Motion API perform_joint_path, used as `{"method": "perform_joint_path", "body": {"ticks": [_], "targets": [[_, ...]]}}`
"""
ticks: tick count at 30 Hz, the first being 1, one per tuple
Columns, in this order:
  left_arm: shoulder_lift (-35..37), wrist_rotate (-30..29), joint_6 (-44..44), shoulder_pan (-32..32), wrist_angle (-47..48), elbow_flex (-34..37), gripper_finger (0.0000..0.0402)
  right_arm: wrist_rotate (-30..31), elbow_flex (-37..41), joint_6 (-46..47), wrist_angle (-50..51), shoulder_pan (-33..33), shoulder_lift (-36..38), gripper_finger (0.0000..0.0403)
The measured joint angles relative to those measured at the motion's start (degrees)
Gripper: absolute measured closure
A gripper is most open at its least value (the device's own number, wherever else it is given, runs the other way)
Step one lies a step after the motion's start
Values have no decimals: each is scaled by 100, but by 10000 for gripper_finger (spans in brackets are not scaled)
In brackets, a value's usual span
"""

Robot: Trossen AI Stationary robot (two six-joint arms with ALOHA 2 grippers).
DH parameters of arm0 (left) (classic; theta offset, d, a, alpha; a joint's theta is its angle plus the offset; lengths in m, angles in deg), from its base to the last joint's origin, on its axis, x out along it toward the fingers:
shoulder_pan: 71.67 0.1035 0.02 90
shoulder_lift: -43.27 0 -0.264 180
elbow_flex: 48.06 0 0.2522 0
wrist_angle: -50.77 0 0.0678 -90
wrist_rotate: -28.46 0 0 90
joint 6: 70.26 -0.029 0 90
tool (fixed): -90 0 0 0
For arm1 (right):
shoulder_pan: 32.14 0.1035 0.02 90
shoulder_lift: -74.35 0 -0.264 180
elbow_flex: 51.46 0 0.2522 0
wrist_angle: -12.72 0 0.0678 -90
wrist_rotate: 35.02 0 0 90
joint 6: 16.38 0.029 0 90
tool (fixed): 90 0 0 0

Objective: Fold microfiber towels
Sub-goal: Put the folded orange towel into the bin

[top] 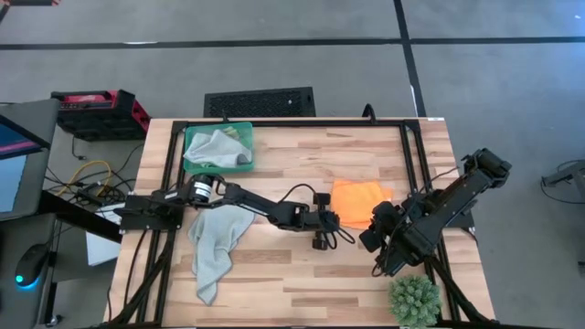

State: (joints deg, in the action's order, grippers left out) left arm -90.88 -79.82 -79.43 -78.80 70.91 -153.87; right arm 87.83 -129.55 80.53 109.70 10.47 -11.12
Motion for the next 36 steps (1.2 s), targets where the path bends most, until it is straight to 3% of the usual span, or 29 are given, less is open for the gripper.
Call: {"method": "perform_joint_path", "body": {"ticks": [12, 22, 30, 36], "targets": [[655, -464, 406, 12, 2260, 44, 401, -5, 0, -2, 11, 1, 0, 182], [805, -2096, 537, 105, 4285, 35, 401, -11, 0, 1, 7, 1, 0, 182], [820, -2305, 1122, 422, 5528, 28, 401, -5, 0, -7, 7, -1, -1, 182], [880, -2300, 1769, 563, 6450, 26, 401, 12, 0, -555, -371, 0, 0, 182]]}}
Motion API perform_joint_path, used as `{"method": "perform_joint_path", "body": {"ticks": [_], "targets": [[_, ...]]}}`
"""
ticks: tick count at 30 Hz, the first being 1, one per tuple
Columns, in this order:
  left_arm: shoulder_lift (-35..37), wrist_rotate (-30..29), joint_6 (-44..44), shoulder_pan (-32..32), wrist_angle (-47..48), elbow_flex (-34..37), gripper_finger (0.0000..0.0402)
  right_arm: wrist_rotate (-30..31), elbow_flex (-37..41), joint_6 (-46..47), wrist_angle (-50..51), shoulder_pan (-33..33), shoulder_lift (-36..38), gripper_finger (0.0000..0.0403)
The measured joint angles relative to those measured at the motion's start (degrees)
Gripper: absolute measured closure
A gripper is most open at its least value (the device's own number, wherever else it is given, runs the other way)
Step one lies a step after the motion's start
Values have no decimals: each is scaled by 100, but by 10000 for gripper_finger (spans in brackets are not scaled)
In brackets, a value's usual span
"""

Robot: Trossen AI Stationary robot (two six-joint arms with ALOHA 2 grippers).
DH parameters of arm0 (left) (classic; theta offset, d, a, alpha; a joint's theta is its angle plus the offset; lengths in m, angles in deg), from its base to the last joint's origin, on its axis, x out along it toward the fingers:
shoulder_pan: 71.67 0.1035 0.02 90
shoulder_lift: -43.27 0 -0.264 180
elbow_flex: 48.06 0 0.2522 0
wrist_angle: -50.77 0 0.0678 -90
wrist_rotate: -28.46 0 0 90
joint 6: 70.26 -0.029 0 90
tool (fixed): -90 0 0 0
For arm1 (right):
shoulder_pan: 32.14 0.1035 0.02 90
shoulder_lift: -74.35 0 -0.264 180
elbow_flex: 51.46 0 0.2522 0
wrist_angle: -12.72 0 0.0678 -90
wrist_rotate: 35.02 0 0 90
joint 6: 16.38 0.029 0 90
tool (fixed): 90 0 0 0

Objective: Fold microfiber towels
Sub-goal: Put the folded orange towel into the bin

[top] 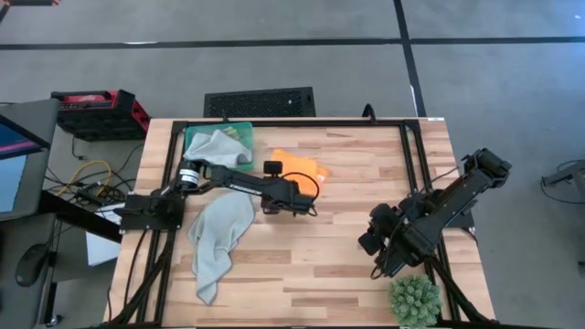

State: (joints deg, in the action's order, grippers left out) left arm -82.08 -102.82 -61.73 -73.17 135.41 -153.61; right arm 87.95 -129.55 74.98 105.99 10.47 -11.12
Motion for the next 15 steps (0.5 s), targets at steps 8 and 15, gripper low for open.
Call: {"method": "perform_joint_path", "body": {"ticks": [8, 15], "targets": [[502, -9, 320, 1, 574, -2, 401, 25, 0, -1411, -1107, -77, -2, 182], [972, -493, 351, 188, 778, -7, 401, 18, 2, -2570, -2051, -126, -2, 182]]}}
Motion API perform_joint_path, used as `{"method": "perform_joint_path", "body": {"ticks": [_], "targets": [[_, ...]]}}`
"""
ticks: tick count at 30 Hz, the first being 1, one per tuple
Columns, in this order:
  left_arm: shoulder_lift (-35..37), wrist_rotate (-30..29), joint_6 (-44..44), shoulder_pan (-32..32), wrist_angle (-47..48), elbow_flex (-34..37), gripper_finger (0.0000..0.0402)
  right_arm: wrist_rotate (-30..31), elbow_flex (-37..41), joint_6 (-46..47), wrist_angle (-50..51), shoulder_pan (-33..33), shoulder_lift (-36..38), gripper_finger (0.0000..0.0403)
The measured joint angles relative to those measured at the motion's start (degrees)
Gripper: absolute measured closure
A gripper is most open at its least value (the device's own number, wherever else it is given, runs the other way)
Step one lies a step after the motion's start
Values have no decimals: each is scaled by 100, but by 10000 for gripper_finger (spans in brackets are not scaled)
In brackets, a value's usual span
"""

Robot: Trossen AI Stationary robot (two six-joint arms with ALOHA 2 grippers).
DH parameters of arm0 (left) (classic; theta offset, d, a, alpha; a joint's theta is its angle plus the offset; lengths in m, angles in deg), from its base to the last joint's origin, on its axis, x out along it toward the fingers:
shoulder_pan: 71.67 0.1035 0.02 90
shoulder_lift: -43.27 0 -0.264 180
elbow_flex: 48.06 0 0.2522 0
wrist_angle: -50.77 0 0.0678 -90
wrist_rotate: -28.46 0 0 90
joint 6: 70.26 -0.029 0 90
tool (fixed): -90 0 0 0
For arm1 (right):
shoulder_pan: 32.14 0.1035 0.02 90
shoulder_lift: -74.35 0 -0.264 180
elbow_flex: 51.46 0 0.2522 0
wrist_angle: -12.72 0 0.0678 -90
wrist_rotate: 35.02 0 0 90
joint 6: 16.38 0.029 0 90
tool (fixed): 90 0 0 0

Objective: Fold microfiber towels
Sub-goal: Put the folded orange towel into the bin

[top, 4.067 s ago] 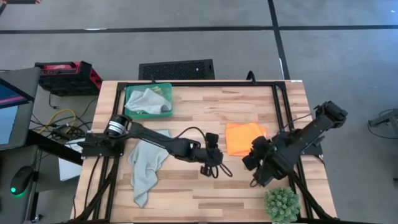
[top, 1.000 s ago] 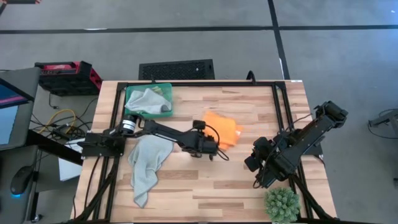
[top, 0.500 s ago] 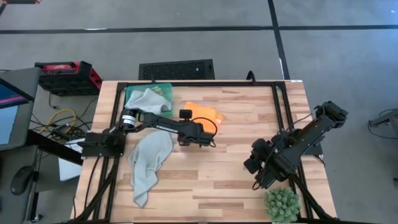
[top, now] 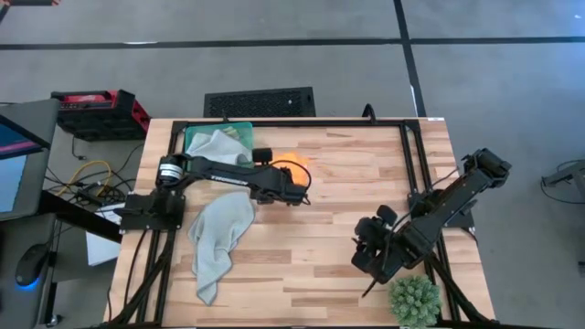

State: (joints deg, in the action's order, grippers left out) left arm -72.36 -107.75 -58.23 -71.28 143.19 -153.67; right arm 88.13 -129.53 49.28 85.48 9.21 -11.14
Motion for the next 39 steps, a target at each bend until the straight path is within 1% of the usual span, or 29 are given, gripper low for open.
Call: {"method": "perform_joint_path", "body": {"ticks": [3, 6, 10, 12, 14, 17, 19, 22, 25, 30, 34, 39], "targets": [[57, -75, -114, 182, 147, 0, 401, -20, 0, -261, -212, -29, 1, 182], [57, -128, -268, 421, 334, 0, 401, -24, 0, -272, -247, -65, 2, 182], [57, -687, -654, 705, 377, 0, 401, -24, 0, -272, -245, -65, 1, 182], [73, -862, -720, 843, 501, 0, 401, -26, 0, -272, -245, -63, 0, 182], [79, -874, -685, 963, 693, 0, 401, -26, 0, -272, -245, -63, 0, 182], [118, -981, -334, 1111, 1165, 2, 401, -28, 0, -272, -243, -64, 1, 182], [167, -1122, -183, 1199, 1128, -2, 401, -28, 0, -271, -245, -64, 0, 182], [305, -871, -235, 1323, 1144, -7, 401, -28, 0, -271, -248, -63, 0, 182], [377, -756, -68, 1466, 1132, -7, 401, -28, 0, -270, -277, -63, 2, 182], [587, -142, 17, 1690, 1137, -4, 401, -33, 0, -269, -296, -63, 1, 182], [822, -27, -29, 1879, 1128, 73, 401, -33, 0, -263, -304, -63, 1, 182], [1247, 50, 5, 2110, 1134, 332, 401, -35, 0, -123, -302, -50, 0, 182]]}}
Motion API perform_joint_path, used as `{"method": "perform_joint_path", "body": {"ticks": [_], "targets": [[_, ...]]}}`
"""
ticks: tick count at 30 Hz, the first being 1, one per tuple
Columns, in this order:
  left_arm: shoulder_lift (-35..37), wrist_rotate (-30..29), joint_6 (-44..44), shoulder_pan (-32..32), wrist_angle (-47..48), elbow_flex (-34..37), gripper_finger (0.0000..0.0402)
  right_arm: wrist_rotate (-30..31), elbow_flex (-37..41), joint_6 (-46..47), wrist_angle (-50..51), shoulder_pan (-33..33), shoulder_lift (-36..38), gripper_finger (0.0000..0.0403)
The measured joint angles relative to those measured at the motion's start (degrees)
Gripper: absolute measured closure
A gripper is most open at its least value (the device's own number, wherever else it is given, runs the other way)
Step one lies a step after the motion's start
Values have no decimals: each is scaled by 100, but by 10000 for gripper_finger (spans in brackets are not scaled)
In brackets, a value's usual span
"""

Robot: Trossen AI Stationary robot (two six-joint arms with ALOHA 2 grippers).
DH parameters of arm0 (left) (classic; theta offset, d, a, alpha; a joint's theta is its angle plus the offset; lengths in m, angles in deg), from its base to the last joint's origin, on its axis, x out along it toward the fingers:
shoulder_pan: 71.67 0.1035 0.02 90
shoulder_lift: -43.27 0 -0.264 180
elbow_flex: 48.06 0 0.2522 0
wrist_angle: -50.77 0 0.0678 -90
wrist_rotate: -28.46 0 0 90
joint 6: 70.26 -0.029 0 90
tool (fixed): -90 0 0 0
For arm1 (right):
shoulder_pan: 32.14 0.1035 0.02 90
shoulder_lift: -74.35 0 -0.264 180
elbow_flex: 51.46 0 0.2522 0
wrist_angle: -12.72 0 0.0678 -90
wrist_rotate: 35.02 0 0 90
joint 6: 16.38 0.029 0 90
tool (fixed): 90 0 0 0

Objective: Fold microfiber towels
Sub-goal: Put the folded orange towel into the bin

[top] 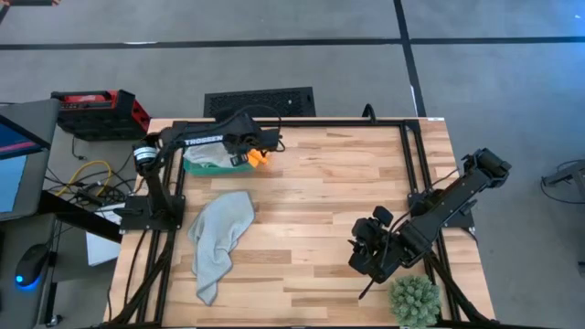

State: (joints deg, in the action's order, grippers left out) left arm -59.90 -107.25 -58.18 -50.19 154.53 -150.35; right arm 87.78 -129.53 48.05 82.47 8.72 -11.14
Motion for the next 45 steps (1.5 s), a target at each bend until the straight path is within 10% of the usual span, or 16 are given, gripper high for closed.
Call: {"method": "perform_joint_path", "body": {"ticks": [23, 45], "targets": [[572, -205, -410, 576, -594, 2095, 401, 22, 0, 0, 6, -90, 0, 182], [570, 280, -206, 788, -354, 2158, 371, 24, 0, -52, 13, -90, -1, 182]]}}
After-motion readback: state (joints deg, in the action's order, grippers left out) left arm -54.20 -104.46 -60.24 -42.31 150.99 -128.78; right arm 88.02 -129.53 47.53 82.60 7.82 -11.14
